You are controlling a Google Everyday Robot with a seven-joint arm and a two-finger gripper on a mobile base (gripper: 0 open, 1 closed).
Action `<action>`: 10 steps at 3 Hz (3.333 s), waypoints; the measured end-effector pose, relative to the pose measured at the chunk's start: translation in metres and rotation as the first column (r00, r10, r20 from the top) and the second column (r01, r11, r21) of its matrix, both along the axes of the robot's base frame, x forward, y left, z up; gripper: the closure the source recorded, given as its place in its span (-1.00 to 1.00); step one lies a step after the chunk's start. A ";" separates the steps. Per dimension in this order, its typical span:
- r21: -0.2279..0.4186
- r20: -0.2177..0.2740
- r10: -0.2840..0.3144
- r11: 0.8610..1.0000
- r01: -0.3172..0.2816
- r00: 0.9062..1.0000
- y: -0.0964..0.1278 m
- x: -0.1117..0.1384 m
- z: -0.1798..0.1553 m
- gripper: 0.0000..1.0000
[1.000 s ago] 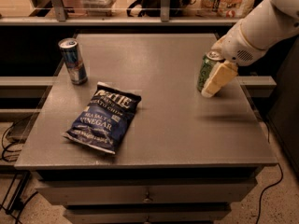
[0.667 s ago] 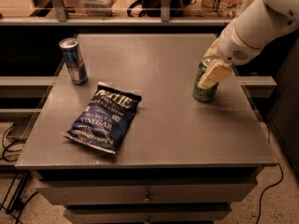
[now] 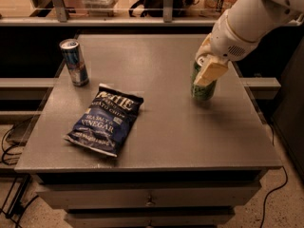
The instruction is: Move green can near redbull can
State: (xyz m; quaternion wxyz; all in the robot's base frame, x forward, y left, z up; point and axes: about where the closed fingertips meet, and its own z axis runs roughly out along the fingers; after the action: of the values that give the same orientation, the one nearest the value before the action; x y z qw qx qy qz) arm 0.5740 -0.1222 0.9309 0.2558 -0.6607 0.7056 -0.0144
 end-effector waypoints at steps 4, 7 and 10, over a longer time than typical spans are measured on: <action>0.103 -0.004 0.111 0.989 -0.110 0.994 0.049 -0.006 0.024 1.00; 0.286 0.099 0.245 0.921 -0.264 0.964 0.146 0.063 0.043 1.00; 0.321 0.154 0.401 0.844 -0.430 0.903 0.218 0.059 0.062 1.00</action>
Offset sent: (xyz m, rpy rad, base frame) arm -0.0138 0.0283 0.0337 -0.0105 -0.0313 0.0978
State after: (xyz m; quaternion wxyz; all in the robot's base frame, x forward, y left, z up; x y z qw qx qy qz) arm 0.6333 0.0959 0.9932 0.3937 -0.7408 0.5261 0.1393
